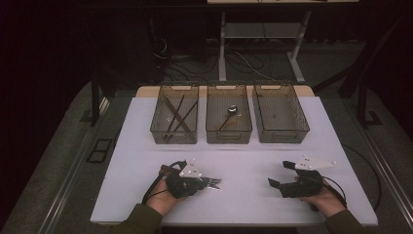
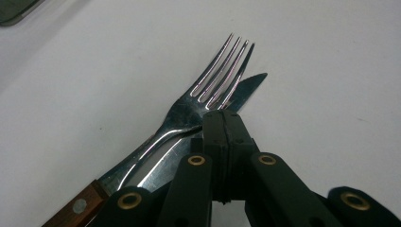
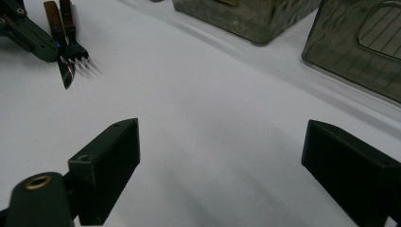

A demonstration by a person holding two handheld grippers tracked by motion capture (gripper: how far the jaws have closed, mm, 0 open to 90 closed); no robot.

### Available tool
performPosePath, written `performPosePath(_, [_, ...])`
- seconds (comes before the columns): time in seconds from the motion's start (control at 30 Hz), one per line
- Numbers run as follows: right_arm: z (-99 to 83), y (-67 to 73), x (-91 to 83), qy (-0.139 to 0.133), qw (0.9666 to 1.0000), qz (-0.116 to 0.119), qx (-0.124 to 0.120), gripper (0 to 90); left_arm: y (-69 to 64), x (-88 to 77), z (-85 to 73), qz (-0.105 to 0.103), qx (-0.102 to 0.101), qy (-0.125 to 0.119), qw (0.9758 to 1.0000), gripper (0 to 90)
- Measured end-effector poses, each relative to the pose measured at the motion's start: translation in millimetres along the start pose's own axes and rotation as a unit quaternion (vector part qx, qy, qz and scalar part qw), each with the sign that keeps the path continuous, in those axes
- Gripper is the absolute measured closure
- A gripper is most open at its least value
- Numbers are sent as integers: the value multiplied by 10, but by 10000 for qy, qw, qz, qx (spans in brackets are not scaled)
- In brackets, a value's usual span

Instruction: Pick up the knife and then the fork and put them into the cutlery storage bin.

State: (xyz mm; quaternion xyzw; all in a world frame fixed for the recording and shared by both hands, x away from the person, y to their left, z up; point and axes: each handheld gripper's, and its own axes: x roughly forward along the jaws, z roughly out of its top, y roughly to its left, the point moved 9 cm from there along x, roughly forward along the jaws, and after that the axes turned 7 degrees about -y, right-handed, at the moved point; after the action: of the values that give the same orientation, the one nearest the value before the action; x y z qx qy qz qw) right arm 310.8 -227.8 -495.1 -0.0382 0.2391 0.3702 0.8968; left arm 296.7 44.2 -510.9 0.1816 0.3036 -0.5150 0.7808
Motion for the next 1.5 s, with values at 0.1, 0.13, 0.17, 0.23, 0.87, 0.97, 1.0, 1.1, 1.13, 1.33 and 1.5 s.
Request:
performPosePath(0.1, [-1, 1, 9, 2, 10000, 0, -11, 119, 12, 17, 15, 5, 6, -27, 10000, 900])
performPosePath(0.13, [-1, 1, 10, 6, 10000, 1, -11, 119, 20, 18, 16, 9, 17, 6, 10000, 900])
performPosePath(0.17, [-1, 0, 10, 2, 10000, 0, -10, 119, 24, 28, 25, 16, -2, -19, 10000, 900])
performPosePath(0.23, [-1, -5, 8, -1, 10000, -4, -11, 119, 39, 42, 37, 39, 19, -17, 10000, 900])
performPosePath(0.87, [-2, -13, 4, 0, 10000, -12, 22, 119, 293, 199, 187, 264, -61, -12, 9996, 900])
performPosePath(0.97, [-1, -15, 2, -6, 10000, -7, 18, 119, 352, 219, 205, 329, -92, -14, 9994, 900])
performPosePath(1.0, [-1, -14, 2, -5, 10000, -5, 26, 119, 365, 225, 211, 338, -106, -20, 9994, 900])
performPosePath(1.1, [0, -15, 1, -11, 10000, -1, 19, 119, 385, 238, 222, 343, -103, -19, 9994, 900])
performPosePath(1.13, [0, -16, 1, -8, 10000, -2, 22, 119, 385, 243, 227, 353, -101, -22, 9993, 900])
performPosePath(1.33, [2, -9, 0, -13, 10000, 3, 2, 119, 381, 136, 269, 343, -211, -229, 9989, 886])
performPosePath(1.5, [0, -7, -2, -11, 10000, 11, 3, 119, 414, -91, 260, 437, -334, -476, 9974, 803])
